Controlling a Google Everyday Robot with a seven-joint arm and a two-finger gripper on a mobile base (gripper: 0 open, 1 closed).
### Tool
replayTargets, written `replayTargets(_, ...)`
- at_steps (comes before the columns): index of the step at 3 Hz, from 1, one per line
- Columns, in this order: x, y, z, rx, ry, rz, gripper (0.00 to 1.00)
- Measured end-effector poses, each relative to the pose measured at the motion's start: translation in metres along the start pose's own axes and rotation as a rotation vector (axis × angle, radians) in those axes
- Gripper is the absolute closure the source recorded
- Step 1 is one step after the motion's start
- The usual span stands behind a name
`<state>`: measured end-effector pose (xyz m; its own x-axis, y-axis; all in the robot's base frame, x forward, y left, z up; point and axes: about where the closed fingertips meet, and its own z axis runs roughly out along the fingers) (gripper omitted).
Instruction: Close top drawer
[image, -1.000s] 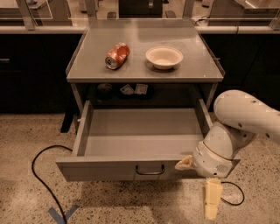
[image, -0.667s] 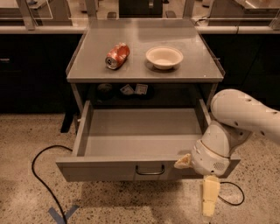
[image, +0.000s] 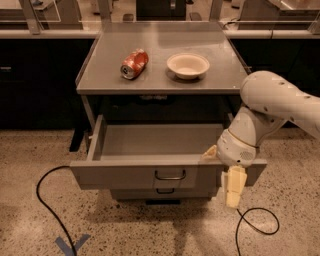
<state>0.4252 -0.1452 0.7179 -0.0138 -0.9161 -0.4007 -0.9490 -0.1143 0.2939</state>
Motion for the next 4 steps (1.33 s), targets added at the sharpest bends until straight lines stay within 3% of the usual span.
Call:
replayTargets(1,-0.001,-0.001,-0.001,0.003,0.0,-0.002,0.0)
replayTargets(2,0.005,0.006,0.018,-0.038,-0.015,0.008,0.0)
replayTargets(4,0.01,-0.004,0.047,-0.084,0.005,0.016,0.0)
